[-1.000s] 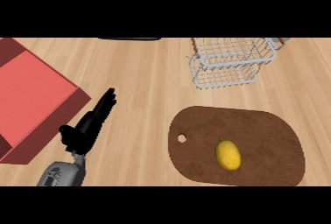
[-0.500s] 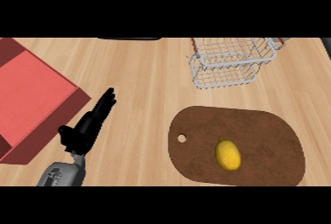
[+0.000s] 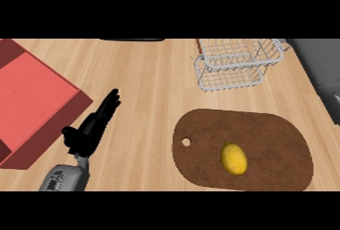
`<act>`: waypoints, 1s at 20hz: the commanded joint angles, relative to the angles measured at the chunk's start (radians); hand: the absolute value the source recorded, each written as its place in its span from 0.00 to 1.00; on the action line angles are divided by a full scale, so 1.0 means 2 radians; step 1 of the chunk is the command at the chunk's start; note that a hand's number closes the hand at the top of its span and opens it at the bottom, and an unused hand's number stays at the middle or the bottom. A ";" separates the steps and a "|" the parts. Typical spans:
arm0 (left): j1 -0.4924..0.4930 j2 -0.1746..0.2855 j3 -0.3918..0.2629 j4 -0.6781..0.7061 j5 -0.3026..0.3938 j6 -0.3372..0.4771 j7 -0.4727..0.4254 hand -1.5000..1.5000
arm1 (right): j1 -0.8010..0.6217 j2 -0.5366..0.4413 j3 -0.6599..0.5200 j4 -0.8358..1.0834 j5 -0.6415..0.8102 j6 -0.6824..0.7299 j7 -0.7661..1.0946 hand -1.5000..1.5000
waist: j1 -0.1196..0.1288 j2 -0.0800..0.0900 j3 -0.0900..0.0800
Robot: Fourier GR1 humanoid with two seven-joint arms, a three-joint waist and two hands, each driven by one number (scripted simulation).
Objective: Pick the pear from the cutting board and place it in the tiered basket
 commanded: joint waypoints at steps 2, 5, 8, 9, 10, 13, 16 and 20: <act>-0.002 -0.017 -0.008 0.004 -0.005 0.009 0.008 0.50 | -0.019 0.019 -0.041 0.043 -0.039 0.033 0.071 1.00 | 0.000 0.000 0.000; 0.017 -0.014 -0.011 0.017 -0.015 0.006 -0.024 0.50 | -0.019 0.016 -0.068 0.068 -0.067 0.057 0.125 0.00 | -0.003 0.000 0.000; 0.004 -0.001 0.001 0.002 -0.006 -0.002 -0.003 0.50 | -0.022 0.024 -0.090 0.067 -0.089 0.056 0.154 0.00 | -0.005 -0.003 0.000; 0.013 -0.002 0.013 0.016 0.002 -0.004 -0.028 0.50 | -0.008 0.013 -0.096 0.058 -0.097 0.068 0.145 0.00 | -0.010 -0.004 0.000; 0.001 -0.020 -0.005 0.002 -0.014 0.016 -0.003 0.50 | -0.020 0.023 -0.106 0.052 -0.104 0.038 0.151 0.00 | -0.007 -0.003 0.000; 0.034 -0.014 -0.012 -0.022 -0.009 0.000 -0.009 0.50 | -0.003 0.016 -0.108 0.042 -0.100 -0.012 0.140 0.00 | -0.003 -0.002 0.000; -0.001 -0.002 0.015 0.012 0.000 -0.003 -0.009 0.50 | -0.019 -0.036 -0.113 0.029 -0.093 -0.062 0.132 0.00 | -0.006 0.000 0.000; 0.008 -0.001 0.005 -0.020 -0.003 -0.003 0.009 0.50 | 0.010 -0.089 -0.109 0.018 -0.070 -0.146 0.096 0.00 | -0.004 -0.001 0.001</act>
